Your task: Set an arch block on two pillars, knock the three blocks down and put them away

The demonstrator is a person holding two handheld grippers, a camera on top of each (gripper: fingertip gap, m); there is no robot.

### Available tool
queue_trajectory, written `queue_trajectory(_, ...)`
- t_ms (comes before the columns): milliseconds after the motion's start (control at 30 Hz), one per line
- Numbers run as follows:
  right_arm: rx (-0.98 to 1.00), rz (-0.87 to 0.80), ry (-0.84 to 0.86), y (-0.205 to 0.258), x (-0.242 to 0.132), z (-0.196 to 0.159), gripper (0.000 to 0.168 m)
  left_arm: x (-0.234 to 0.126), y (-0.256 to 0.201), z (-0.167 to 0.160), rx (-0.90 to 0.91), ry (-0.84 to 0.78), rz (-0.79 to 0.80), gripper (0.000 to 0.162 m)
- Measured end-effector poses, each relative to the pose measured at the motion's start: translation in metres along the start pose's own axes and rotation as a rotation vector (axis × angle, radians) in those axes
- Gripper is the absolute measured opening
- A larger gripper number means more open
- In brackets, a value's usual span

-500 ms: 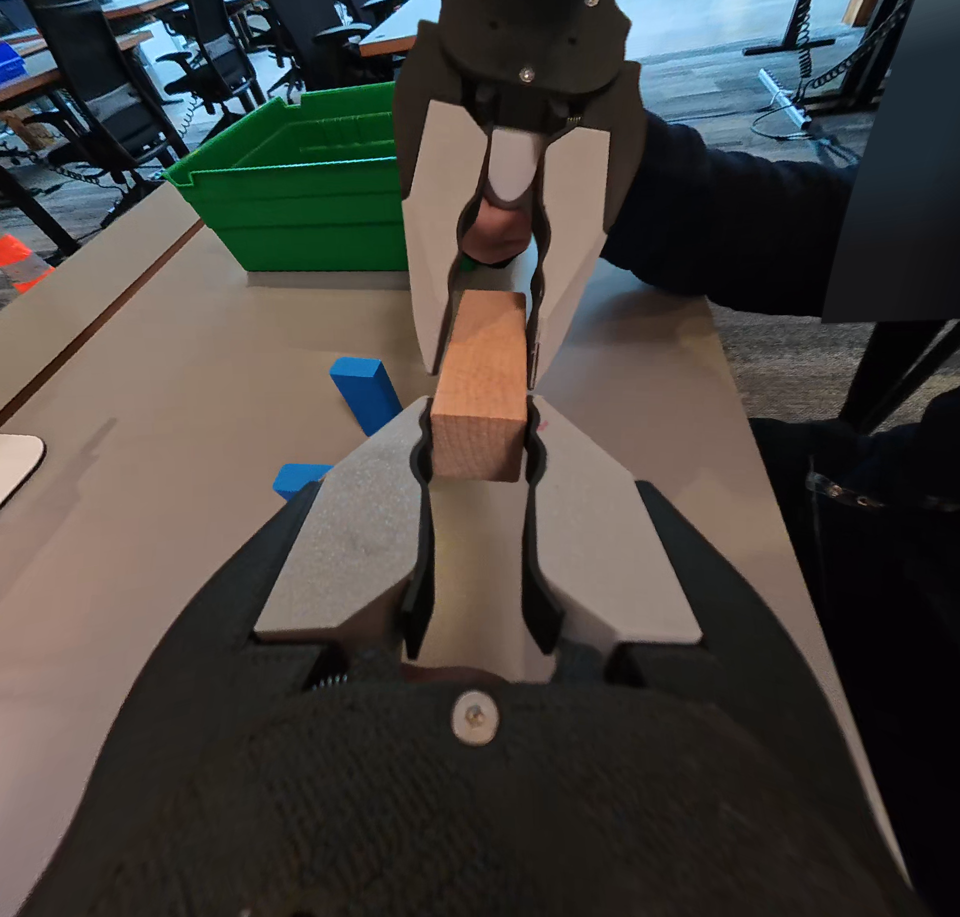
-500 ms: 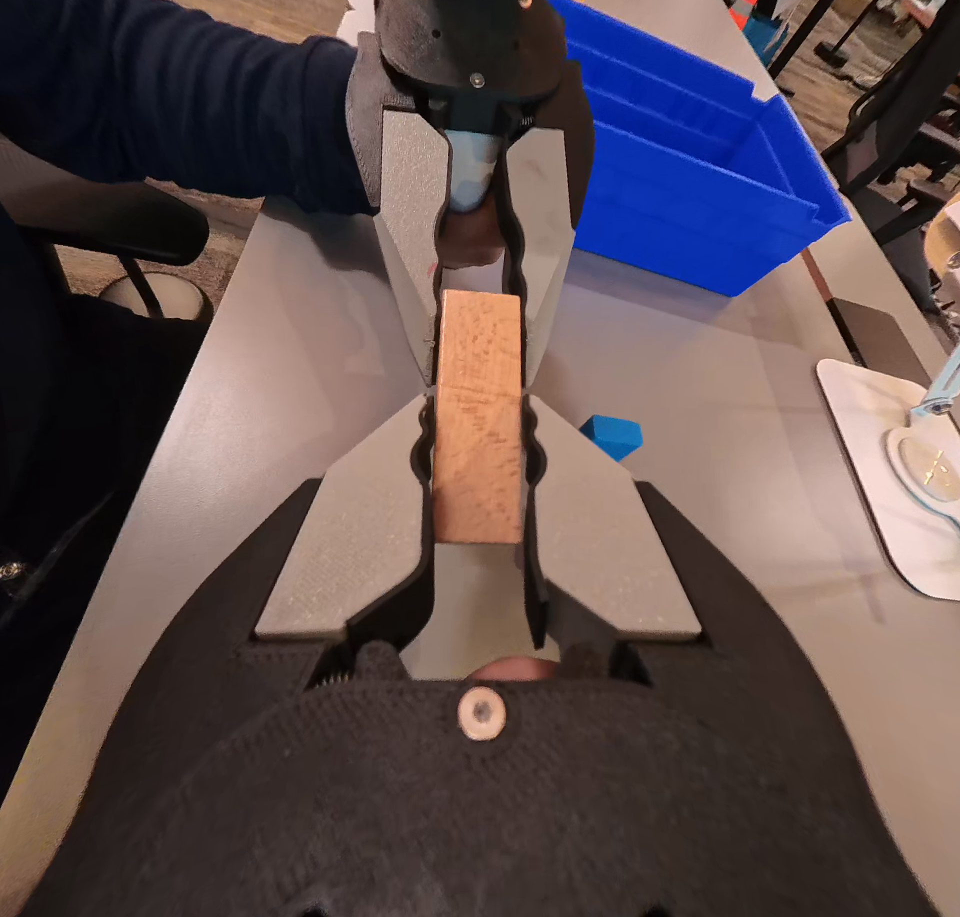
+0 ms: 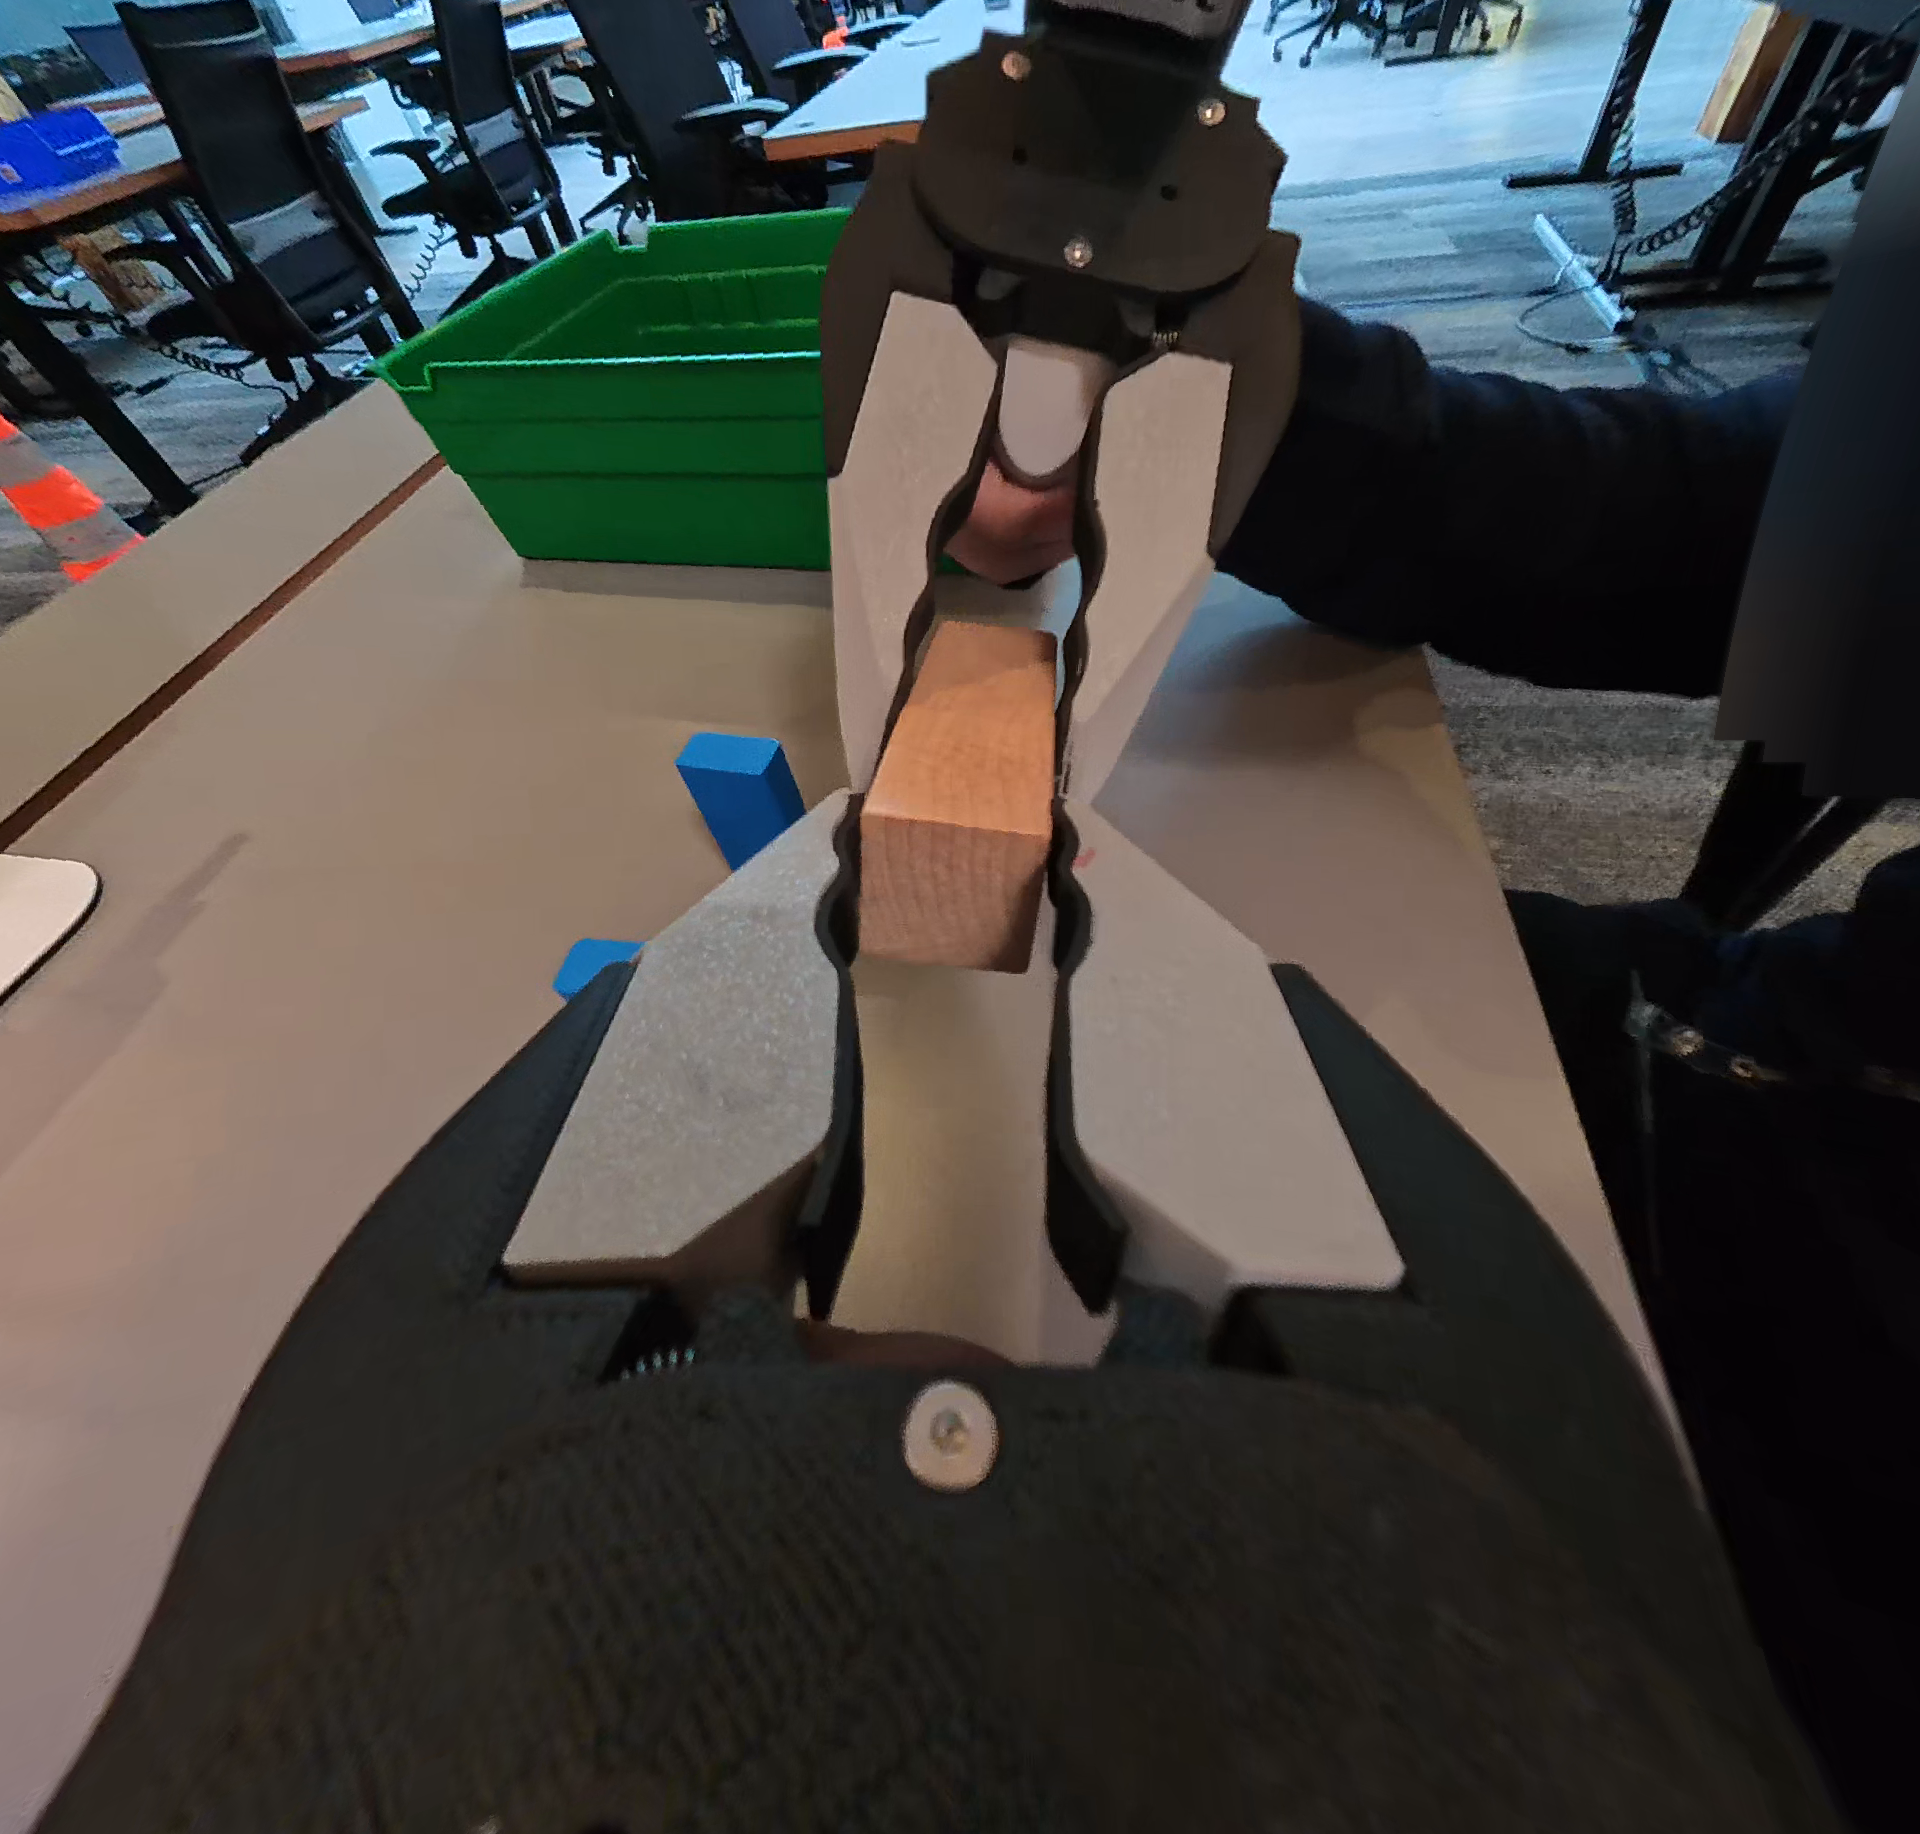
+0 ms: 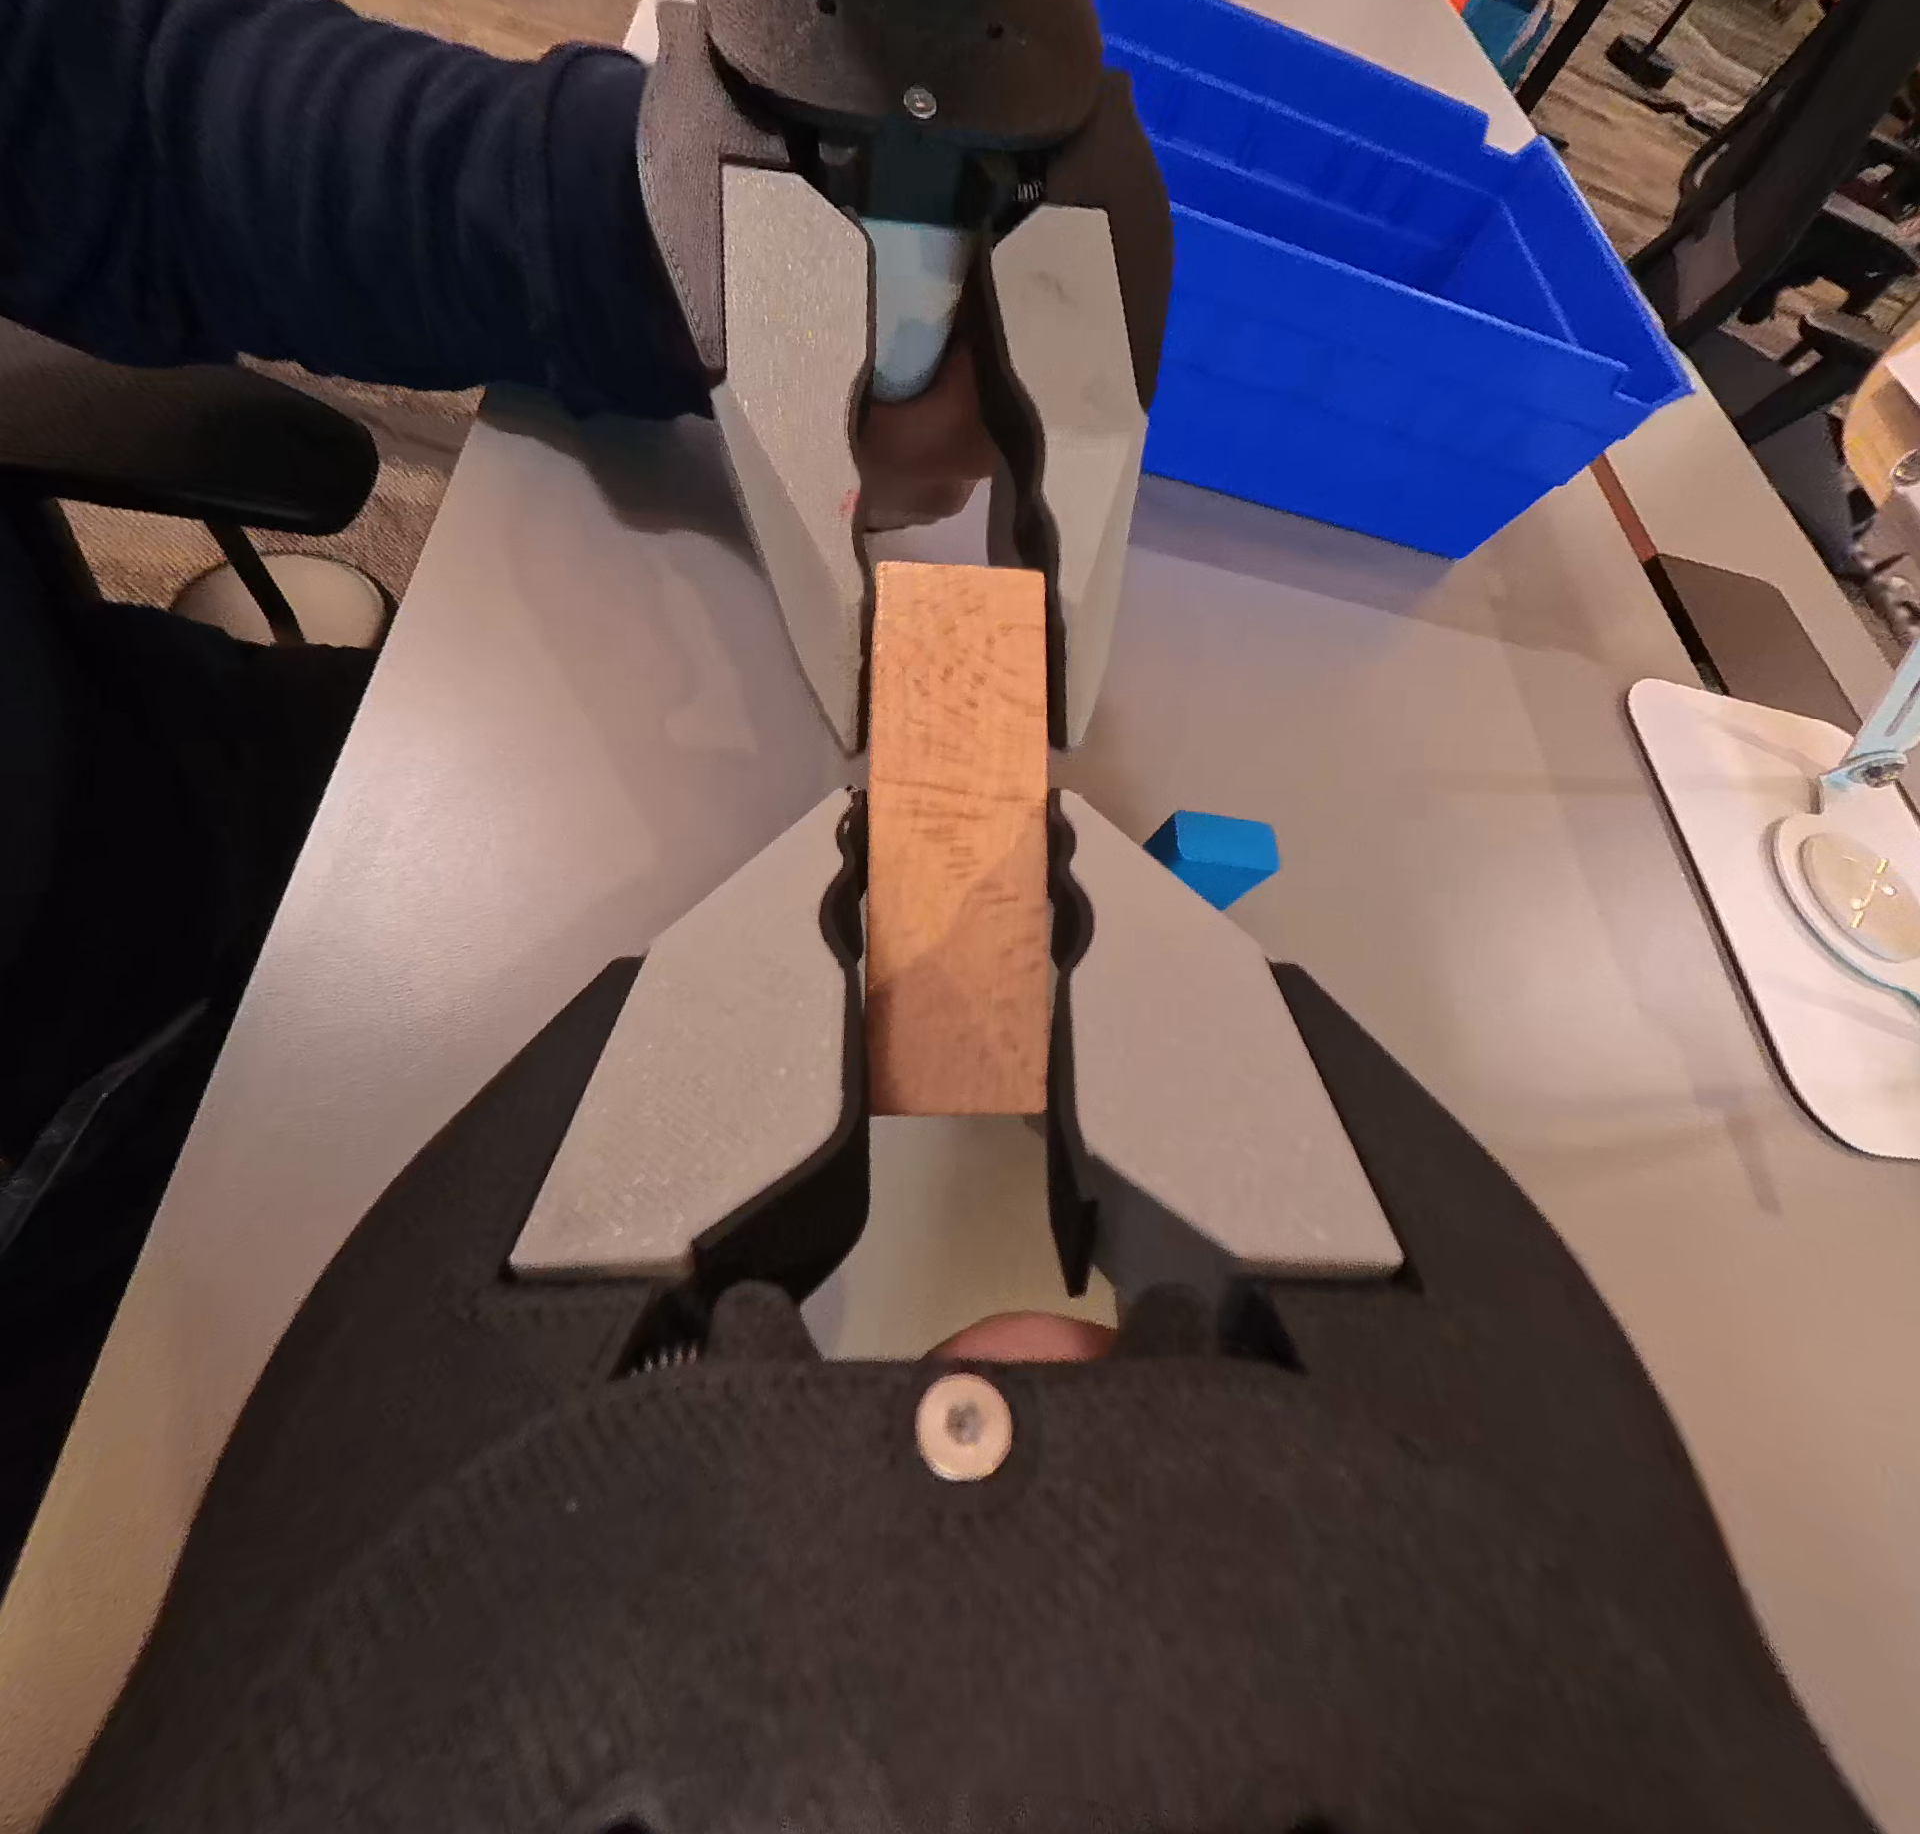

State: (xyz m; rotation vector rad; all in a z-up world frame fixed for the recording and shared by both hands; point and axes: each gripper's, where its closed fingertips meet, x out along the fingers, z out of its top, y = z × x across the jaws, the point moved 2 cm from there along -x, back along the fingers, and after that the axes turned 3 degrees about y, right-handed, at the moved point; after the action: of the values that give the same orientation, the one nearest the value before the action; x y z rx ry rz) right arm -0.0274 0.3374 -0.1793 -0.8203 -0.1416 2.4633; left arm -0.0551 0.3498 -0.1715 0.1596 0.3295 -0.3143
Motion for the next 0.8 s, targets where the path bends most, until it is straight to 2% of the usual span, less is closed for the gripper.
queue_trajectory(167,0.049,-0.062,0.033,-0.018,-0.013,-0.004,0.031,-0.018,0.01,0.014,-0.071,-0.108,0.005,0.04)
queue_trajectory(333,0.135,-0.111,0.086,-0.054,-0.031,0.009,0.031,-0.027,0.026,0.015,-0.136,-0.144,0.06,0.039)
queue_trajectory(533,0.199,-0.091,0.274,-0.081,-0.009,-0.005,0.031,-0.04,0.051,0.015,-0.233,-0.198,0.157,0.043)
queue_trajectory(800,0.145,-0.016,0.24,-0.079,0.012,-0.014,0.031,-0.055,0.069,0.016,-0.329,-0.266,0.189,0.039)
